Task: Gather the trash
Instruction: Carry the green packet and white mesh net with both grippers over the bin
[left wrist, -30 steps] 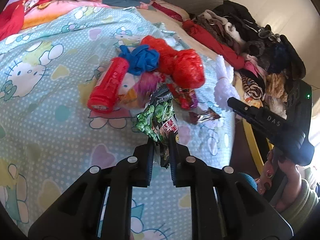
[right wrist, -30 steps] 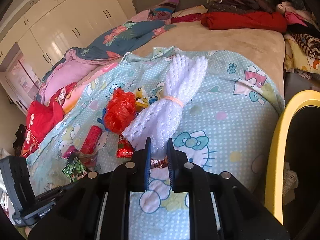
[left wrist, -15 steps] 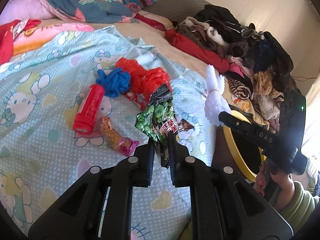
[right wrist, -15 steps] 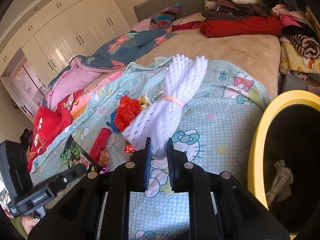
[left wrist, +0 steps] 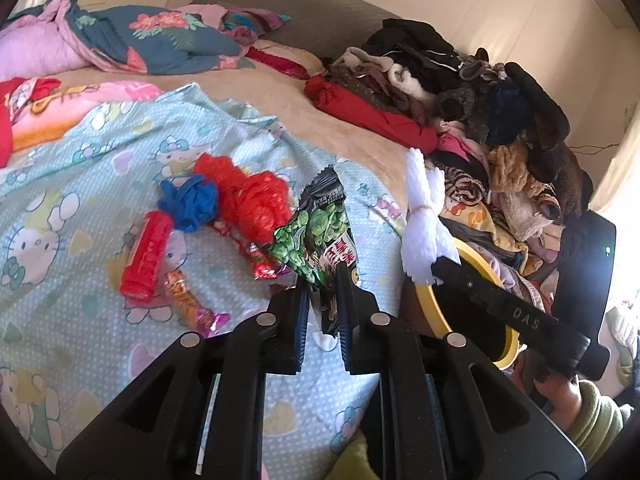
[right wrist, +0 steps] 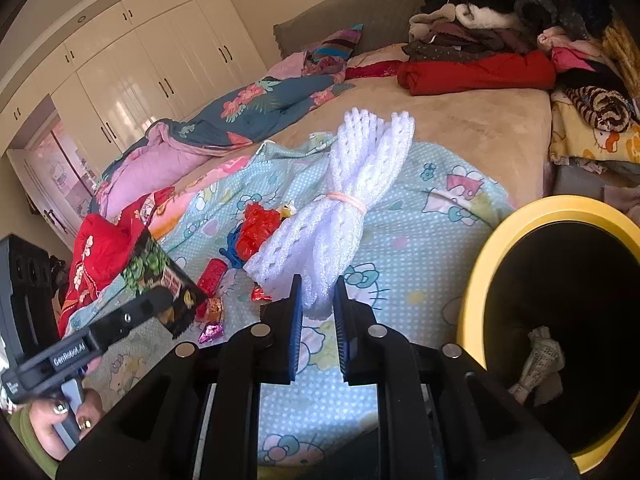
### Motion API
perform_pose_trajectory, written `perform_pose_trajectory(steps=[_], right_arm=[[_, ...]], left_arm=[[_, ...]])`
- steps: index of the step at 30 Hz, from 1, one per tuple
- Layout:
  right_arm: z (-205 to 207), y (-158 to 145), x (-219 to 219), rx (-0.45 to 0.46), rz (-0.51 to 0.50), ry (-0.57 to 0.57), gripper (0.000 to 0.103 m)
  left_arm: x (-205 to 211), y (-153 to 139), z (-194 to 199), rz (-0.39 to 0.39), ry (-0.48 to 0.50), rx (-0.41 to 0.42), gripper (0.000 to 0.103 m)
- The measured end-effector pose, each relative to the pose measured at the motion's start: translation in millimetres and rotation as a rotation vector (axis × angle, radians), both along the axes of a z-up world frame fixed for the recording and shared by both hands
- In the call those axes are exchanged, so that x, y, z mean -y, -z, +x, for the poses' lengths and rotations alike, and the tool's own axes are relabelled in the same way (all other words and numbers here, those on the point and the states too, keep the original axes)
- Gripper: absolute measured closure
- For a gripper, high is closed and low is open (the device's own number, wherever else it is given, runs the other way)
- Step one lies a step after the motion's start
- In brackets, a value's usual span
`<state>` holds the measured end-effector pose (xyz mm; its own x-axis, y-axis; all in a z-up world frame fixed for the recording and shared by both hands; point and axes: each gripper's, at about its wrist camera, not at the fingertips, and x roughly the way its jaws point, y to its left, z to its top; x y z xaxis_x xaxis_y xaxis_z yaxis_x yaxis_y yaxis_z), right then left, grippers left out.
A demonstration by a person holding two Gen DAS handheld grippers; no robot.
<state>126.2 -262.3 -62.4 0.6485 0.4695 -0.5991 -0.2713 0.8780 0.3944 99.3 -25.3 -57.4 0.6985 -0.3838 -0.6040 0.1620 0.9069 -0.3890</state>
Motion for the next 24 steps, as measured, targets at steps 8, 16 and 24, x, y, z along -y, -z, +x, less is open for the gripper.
perform_pose_trajectory(steps=[8, 16, 24], right_arm=[[-18.6, -9.6, 17.9, 0.031, -0.015, 0.024, 0.088], [-34.2, -16.9, 33.8, 0.06, -0.039, 0.048, 0.088], [-40.0, -15.5, 59.1, 0.064, -0.051, 0.096, 0.088]], left_arm=[[18.3, -13.3, 1.4, 0.013, 0.022, 0.026, 0.095], [36.2, -22.0, 3.6, 0.026, 0.051, 0.044, 0.095], [54.2, -27.1, 4.2, 0.042, 0.086, 0.054, 0.095]])
